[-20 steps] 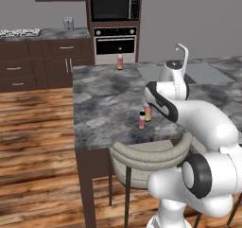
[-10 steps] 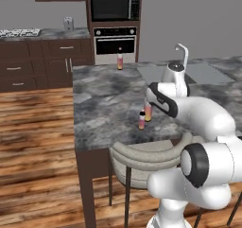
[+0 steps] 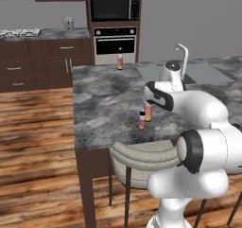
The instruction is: Place the large bottle from the dining counter next to the other large bottle outside the sink, and place the small bottle from the dining counter next to the other small bottle inside the sink.
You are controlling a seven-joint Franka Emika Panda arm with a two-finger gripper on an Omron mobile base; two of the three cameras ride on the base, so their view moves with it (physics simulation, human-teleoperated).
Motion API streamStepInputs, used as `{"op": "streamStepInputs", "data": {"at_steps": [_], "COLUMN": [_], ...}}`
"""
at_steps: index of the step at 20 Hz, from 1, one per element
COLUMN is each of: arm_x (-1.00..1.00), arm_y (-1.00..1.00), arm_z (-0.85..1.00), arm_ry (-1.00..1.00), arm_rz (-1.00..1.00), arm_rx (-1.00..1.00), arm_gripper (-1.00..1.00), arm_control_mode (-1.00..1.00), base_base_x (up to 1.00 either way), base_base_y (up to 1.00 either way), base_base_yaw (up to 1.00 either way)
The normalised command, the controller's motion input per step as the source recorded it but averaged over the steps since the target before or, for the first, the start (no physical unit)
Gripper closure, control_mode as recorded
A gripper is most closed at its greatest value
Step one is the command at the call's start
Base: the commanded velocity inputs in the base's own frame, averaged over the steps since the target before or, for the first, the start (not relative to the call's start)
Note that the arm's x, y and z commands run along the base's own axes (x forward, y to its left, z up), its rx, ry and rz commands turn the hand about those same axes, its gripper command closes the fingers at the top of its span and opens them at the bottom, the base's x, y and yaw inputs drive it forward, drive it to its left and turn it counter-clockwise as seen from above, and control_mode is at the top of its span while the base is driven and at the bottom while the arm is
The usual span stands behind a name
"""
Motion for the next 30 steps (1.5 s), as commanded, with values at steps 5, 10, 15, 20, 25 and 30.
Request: {"op": "streamStepInputs", "data": {"at_steps": [5,10,15,20,25,30], "arm_x": [0.26,0.20,0.15,0.20,0.20,0.21], "arm_y": [0.00,0.00,0.00,0.00,0.00,0.00], "arm_z": [-0.13,-0.18,-0.14,-0.03,0.00,0.00], "arm_ry": [-0.04,-0.08,-0.05,0.00,0.00,0.00], "arm_rz": [0.00,0.00,0.00,0.00,0.00,0.00], "arm_rx": [0.00,0.00,0.00,0.00,0.00,0.00], "arm_gripper": [-1.00,-1.00,-1.00,-1.00,-1.00,-1.00], "arm_control_mode": [-1.00,-1.00,-1.00,-1.00,-1.00,-1.00], "base_base_x": [0.00,0.00,0.00,0.00,0.00,0.00], "base_base_y": [0.00,0.00,0.00,0.00,0.00,0.00], "base_base_yaw": [0.00,0.00,0.00,0.00,0.00,0.00]}}
